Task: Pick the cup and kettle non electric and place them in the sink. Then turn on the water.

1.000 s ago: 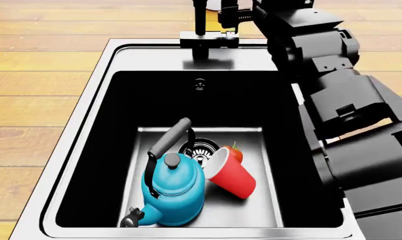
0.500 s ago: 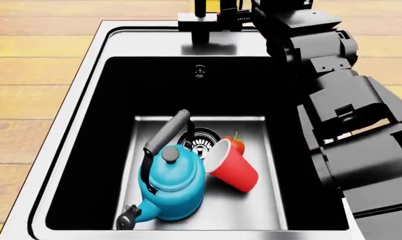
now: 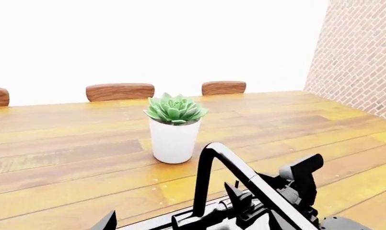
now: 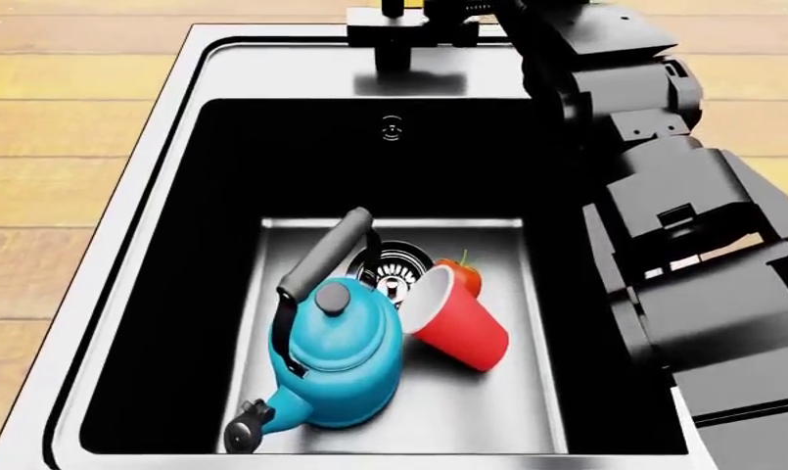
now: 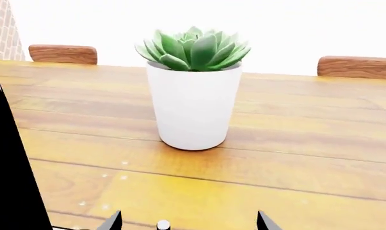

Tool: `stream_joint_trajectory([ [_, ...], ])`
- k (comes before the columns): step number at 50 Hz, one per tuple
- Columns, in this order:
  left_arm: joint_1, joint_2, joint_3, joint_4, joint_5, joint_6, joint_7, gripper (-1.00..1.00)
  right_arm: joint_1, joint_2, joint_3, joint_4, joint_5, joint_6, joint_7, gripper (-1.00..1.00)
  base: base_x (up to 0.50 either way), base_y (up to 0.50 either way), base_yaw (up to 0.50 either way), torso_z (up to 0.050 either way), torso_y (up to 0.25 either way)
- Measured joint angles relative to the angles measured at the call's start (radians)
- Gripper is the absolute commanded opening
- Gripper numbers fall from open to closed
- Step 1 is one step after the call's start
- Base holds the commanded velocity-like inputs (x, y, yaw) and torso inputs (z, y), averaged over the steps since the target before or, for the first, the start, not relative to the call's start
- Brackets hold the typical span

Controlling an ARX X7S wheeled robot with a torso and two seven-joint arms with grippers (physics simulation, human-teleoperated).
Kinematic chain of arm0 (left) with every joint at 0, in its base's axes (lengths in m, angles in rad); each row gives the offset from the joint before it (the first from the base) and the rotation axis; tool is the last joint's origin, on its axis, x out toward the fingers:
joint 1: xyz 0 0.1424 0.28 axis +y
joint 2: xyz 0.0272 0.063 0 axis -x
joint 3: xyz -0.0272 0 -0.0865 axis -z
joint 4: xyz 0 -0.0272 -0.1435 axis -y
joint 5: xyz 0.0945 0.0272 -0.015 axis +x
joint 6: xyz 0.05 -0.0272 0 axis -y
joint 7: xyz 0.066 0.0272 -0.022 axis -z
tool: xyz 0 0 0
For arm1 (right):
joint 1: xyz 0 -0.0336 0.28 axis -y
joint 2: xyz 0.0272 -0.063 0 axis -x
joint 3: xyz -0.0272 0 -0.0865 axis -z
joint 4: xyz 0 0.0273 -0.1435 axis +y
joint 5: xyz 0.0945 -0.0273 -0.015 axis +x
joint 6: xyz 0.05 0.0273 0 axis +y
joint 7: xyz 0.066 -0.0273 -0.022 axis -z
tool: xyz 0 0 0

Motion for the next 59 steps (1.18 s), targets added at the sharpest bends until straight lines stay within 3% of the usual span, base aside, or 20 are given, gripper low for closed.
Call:
stream_joint_trajectory([
  [26,0.004,0.003,0.004,-0.008,0.02,0.009,0.019,1.0,-0.005,-0.001,0.056,-0.009,-0.037,-0.059,0.009,1.0,0.0,0.0,0.0,0.0,-0.091],
  [40,0.013,0.0,0.001,-0.004,0.02,0.02,0.019,1.0,-0.006,0.009,0.277,-0.006,-0.174,-0.053,0.085,1.0,0.0,0.0,0.0,0.0,0.0],
  [59,0.015,0.008,0.0,-0.005,0.028,0.035,0.022,1.0,0.05,0.039,0.523,-0.039,-0.243,0.054,0.055,1.0,0.0,0.0,0.0,0.0,0.0],
])
